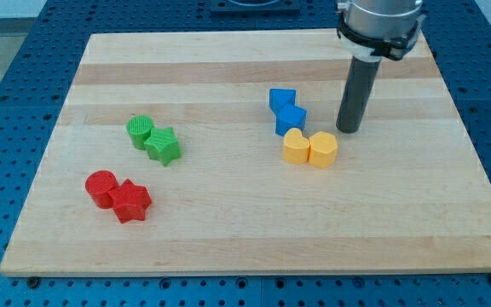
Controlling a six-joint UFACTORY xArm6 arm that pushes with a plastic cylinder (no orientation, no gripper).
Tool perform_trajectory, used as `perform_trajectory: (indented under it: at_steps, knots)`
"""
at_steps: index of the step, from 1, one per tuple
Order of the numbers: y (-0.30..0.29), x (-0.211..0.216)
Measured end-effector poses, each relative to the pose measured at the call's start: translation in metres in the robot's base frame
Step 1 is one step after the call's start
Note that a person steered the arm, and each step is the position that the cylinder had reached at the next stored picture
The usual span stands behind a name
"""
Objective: Move the yellow heart above the yellow hexagon
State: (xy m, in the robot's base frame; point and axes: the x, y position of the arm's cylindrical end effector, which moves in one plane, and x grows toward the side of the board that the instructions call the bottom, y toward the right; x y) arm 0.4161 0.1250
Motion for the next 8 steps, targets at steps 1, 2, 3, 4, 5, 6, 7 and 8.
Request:
perform_trajectory:
  at_steps: [1,2,3,4,5,6,7,8]
  knots:
    - [-0.020,0.028]
    - [-0.021,0.070]
    - [-0.013,0.082]
    - [0.026,0.096]
    - [-0.005,0.145]
    - [-0.072,0.145]
    - [-0.091,0.103]
    - [-0.107,0.063]
